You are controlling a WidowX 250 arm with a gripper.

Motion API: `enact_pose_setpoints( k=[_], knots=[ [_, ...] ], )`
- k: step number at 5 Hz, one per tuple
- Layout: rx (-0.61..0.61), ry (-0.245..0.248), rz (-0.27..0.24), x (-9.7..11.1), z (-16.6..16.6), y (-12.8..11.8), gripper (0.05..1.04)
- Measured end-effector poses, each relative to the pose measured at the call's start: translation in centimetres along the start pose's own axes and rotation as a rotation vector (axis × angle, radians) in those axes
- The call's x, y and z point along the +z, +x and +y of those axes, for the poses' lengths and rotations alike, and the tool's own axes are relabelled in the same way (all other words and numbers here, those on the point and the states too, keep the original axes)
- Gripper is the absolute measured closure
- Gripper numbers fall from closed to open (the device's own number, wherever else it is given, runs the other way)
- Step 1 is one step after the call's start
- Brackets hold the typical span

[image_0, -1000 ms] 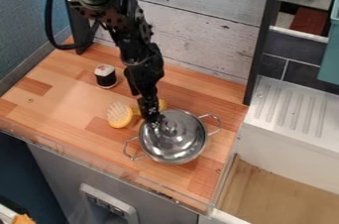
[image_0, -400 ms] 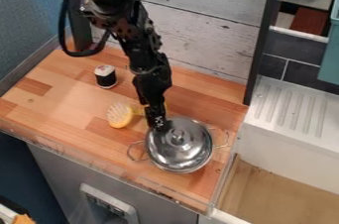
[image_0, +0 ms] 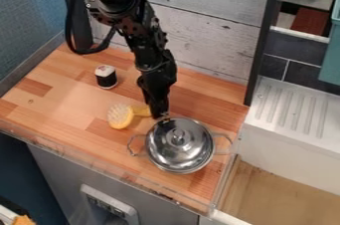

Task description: Move the yellow brush to the left side of the table

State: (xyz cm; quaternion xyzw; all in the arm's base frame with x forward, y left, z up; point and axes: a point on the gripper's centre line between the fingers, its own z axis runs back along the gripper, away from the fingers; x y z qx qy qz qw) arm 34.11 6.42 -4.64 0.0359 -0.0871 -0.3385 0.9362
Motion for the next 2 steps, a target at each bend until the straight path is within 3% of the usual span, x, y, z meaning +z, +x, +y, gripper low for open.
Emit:
enact_pose_setpoints(
  k=[2],
  knots=[
    [0.027, 0.022, -0.002, 0.29, 0.16, -0.05, 0.587]
  ],
)
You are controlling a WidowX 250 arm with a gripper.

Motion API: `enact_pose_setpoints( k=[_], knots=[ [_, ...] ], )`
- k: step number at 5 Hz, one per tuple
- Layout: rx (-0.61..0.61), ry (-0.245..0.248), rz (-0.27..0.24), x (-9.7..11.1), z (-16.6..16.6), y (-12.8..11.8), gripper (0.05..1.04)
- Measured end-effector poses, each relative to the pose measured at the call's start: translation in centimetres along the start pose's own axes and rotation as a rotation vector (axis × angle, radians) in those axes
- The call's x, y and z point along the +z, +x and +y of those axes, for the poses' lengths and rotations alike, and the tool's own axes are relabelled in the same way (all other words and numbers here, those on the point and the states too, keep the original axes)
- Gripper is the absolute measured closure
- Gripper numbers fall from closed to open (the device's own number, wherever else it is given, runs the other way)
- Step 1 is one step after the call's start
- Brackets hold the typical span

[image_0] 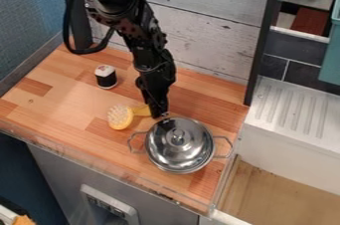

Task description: Move the yellow brush to the left side of the table

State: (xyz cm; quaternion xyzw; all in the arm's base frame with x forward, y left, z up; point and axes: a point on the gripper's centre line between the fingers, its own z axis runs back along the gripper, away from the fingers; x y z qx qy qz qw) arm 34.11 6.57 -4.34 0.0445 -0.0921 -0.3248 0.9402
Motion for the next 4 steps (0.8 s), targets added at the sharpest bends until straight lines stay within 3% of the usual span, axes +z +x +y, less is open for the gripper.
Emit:
enact_pose_setpoints(
  k=[1, 2, 4],
  knots=[
    [0.011, -0.013, -0.004, 0.3, 0.3, 0.5, 0.587],
    [-0.003, 0.013, -0.056, 2.0, 1.5, 2.0, 0.587],
    [-0.286, -0.004, -0.156, 4.6, 3.4, 6.0, 0.587]
  ],
)
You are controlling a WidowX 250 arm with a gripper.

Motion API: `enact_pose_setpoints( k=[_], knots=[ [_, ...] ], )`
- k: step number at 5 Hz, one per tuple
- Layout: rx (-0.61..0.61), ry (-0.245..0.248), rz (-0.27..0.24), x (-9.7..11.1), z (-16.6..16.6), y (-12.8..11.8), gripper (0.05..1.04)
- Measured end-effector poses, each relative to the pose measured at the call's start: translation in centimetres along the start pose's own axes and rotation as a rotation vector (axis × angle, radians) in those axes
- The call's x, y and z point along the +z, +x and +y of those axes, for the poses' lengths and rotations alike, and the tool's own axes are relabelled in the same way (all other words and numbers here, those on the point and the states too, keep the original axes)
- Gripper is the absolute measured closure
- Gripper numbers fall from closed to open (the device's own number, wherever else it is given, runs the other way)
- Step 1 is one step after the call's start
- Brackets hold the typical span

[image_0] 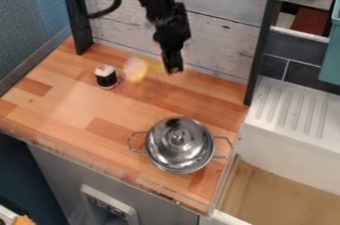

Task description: Move the yellow brush to the left side of the table

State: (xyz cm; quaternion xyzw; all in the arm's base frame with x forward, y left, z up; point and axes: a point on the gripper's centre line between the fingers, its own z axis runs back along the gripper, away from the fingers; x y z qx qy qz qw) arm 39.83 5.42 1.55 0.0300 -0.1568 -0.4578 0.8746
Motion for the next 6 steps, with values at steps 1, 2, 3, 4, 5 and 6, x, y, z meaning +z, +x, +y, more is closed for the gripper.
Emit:
enact_pose_setpoints(
  k=[1, 2, 3, 4, 5, 6],
  knots=[
    [-0.081, -0.039, -0.032, -0.5, -0.4, 0.4, 0.587],
    [-0.137, -0.04, -0.055, -0.5, 0.0, -0.1, 0.587],
    [-0.128, -0.075, -0.046, -1.8, 0.0, -1.5, 0.587],
    [-0.125, -0.082, -0.049, -2.4, 1.2, -2.4, 0.587],
    [-0.115, -0.093, -0.086, -3.1, 1.7, -4.0, 0.587],
    [-0.085, -0.075, -0.076, -3.3, 2.3, -5.1, 0.587]
  ],
)
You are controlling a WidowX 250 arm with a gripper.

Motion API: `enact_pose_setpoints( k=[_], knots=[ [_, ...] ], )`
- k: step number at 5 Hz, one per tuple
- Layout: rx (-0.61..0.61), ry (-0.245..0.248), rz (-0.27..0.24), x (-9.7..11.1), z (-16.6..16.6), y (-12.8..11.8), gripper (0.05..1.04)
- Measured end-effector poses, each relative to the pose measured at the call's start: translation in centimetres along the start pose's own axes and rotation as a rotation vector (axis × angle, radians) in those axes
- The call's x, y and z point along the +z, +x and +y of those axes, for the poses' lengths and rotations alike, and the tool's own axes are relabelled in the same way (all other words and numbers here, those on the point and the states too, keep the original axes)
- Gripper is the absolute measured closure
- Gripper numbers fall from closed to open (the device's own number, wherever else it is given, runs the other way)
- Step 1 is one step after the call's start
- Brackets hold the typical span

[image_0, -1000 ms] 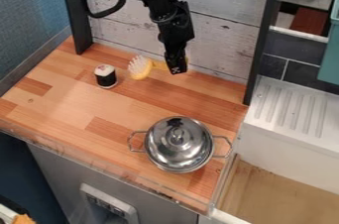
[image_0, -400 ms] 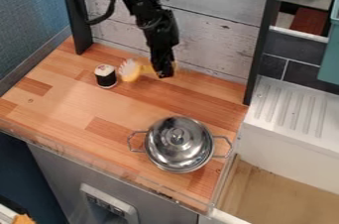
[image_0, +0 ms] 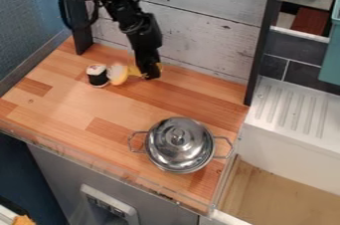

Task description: Move the yellow brush to the left side of the table

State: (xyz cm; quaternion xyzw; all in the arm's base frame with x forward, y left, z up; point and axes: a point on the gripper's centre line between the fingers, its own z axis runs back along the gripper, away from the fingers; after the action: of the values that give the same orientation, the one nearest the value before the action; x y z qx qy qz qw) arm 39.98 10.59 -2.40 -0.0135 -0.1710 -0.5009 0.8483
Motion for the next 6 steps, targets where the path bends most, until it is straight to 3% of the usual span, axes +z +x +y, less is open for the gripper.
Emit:
enact_pose_setpoints(
  k=[2, 4, 6],
  knots=[
    [0.126, 0.041, 0.037, 0.0, -1.0, -3.9, 0.587],
    [0.314, 0.117, 0.045, 2.1, -0.1, -8.5, 0.587],
    [0.354, 0.161, 0.017, 3.6, 1.9, -9.1, 0.587]
  ],
)
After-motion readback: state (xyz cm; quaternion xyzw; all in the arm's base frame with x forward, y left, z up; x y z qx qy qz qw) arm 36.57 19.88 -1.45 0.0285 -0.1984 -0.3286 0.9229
